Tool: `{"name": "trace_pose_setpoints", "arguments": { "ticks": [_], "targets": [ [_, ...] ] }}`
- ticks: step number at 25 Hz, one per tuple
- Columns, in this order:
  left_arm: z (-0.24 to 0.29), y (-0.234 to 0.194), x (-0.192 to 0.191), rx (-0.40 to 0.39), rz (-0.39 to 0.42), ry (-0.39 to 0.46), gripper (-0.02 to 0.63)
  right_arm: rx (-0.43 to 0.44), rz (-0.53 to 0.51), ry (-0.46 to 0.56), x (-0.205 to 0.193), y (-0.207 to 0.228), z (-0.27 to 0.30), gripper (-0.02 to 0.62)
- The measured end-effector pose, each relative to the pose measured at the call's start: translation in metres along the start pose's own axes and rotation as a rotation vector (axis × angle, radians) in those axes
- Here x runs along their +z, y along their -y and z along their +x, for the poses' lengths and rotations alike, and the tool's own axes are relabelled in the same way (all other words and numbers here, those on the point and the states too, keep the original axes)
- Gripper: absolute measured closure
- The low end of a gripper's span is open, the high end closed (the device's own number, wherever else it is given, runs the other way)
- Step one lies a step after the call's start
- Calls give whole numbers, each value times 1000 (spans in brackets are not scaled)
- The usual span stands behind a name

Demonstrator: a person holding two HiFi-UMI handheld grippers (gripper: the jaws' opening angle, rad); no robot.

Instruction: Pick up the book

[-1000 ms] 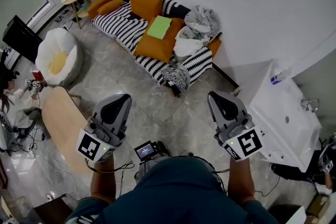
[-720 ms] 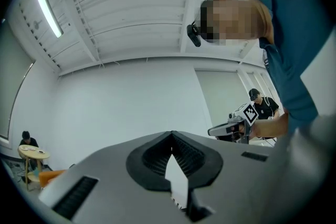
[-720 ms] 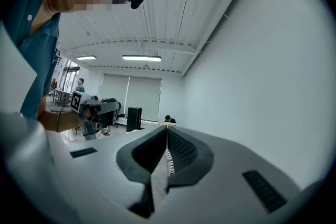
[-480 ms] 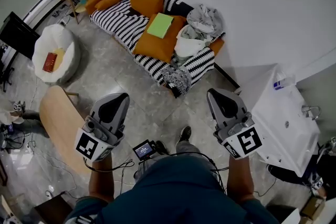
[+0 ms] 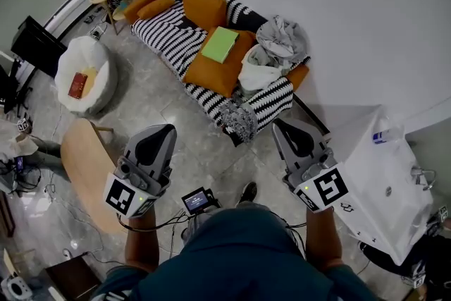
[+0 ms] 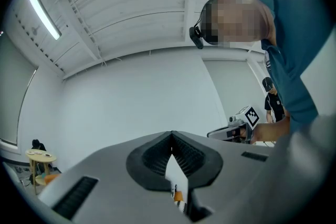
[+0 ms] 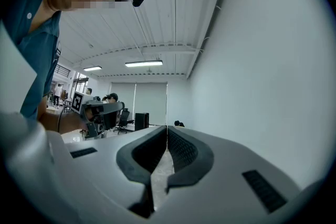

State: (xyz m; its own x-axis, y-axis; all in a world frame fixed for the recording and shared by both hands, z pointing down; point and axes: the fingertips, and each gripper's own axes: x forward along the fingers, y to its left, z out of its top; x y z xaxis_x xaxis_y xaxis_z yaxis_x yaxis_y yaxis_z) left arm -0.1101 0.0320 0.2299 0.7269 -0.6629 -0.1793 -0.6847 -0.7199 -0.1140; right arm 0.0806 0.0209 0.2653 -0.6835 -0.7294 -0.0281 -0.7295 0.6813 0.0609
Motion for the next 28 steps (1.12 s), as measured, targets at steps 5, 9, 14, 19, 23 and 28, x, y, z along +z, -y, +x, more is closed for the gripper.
{"name": "trace_pose_setpoints", "arguments": {
  "ticks": [5, 9, 14, 19, 23, 28],
  "targets": [
    [27, 10, 1, 17, 16, 2, 603, 31, 6, 13, -5, 25, -2, 581],
    [31, 7, -4, 58, 18, -12, 603, 57, 13, 11, -9, 39, 5, 581],
    [47, -7, -17, 46, 5, -20, 603, 33, 21, -7, -17, 60, 13, 581],
    [52, -37, -34, 19, -30, -23, 603, 2, 10, -28, -23, 66, 40, 581],
    [63, -72, -41, -14, -38, -6, 603, -30, -2, -38, -24, 72, 69, 581],
    [66, -118, -52, -51, -69, -27, 603, -69, -20, -58, -22, 76, 111, 581]
  ]
}}
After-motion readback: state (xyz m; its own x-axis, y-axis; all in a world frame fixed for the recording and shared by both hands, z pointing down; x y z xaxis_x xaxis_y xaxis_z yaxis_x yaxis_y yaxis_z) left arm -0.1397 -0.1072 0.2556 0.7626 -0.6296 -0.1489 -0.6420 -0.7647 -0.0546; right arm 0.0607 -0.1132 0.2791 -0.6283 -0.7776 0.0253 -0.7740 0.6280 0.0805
